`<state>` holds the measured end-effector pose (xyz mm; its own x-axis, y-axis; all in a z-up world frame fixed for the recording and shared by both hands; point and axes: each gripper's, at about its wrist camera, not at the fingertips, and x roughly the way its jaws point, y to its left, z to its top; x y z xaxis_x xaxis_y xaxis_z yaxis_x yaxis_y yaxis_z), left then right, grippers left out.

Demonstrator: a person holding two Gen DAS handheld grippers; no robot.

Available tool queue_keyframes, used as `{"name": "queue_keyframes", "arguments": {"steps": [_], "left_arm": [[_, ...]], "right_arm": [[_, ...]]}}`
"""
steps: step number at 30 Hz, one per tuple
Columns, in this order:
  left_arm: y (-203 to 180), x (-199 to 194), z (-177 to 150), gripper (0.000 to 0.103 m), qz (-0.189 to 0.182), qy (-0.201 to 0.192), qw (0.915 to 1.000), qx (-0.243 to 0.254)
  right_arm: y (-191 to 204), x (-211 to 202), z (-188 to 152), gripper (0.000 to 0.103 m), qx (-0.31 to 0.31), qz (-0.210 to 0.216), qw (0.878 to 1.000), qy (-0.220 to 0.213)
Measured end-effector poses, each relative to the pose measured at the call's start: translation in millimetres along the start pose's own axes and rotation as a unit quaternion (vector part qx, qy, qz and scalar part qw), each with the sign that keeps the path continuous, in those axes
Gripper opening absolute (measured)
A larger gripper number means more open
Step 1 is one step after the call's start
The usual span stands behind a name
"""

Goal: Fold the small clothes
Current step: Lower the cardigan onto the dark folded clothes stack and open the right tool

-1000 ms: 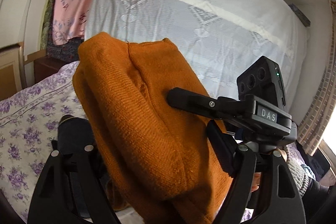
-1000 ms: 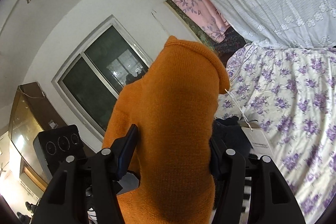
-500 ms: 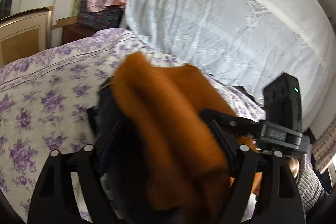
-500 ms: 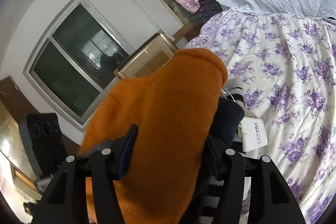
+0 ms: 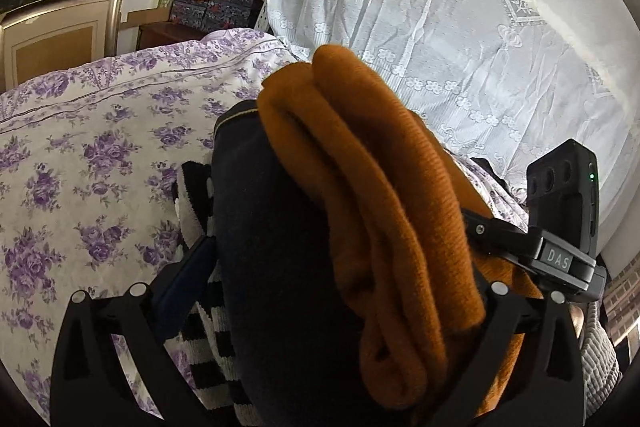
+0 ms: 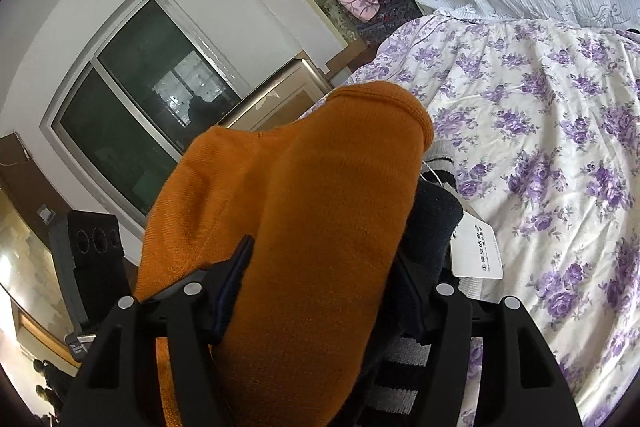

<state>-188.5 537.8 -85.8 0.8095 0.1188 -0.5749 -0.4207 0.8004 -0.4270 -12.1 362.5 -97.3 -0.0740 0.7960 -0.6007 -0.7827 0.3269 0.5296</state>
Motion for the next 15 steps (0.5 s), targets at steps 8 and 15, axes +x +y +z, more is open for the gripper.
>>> {"name": "queue_keyframes", "arguments": {"steps": [8, 15], "left_arm": [[6.0, -1.3, -1.7, 0.099, -0.023, 0.011, 0.9993, -0.029], [-27.9, -40.1, 0.1, 0.099, 0.074, -0.032, 0.9967, -0.004]], "right_arm": [[10.2, -9.5, 3.3, 0.065, -0.001, -0.025, 1.000, 0.012], [39.6, -61.3, -9.7, 0.065, -0.083, -0.062, 0.994, -0.022]]}}
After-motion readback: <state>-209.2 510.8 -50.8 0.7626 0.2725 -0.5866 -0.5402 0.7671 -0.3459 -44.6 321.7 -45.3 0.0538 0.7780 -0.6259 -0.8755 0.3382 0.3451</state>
